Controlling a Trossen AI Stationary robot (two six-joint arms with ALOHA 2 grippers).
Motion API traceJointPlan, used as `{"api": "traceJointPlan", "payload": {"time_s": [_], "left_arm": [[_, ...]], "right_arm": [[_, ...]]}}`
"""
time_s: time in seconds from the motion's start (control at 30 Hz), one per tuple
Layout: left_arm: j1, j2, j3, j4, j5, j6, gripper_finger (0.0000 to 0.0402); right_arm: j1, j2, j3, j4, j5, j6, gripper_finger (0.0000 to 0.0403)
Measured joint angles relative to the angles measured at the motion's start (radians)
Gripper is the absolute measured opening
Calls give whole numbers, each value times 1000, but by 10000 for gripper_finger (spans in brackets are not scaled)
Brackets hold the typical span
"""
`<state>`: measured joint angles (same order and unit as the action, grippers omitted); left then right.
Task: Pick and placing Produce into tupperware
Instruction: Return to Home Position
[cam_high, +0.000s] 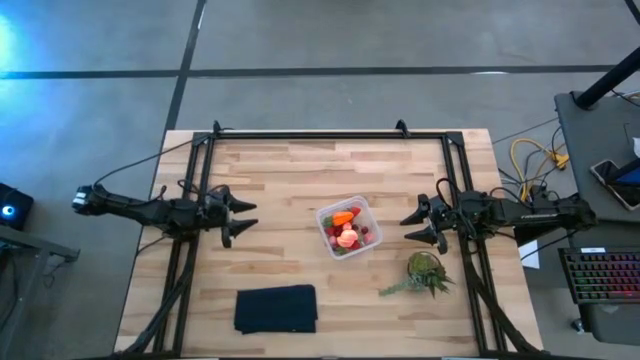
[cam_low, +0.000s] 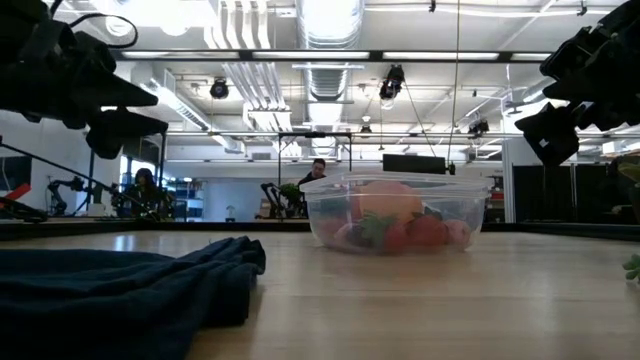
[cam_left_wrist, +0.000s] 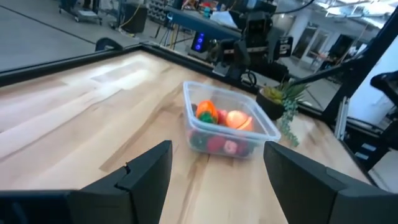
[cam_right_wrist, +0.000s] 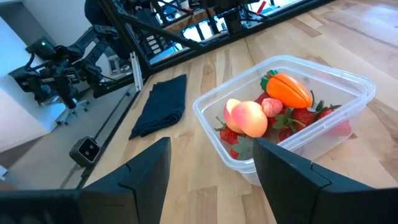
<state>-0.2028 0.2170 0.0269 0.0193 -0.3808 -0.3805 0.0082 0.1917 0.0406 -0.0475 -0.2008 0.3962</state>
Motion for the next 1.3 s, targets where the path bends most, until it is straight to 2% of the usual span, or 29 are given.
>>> {"api": "traceJointPlan", "payload": {"time_s": [0.63, 1.3], "left_arm": [[0, 82, 0, 1, 1, 0, 240], [0, 90, 0, 2, 1, 0, 240]], "right_arm": [[0, 0, 0, 0, 0, 0, 219], [0, 1, 0, 0, 0, 0, 219]]}}
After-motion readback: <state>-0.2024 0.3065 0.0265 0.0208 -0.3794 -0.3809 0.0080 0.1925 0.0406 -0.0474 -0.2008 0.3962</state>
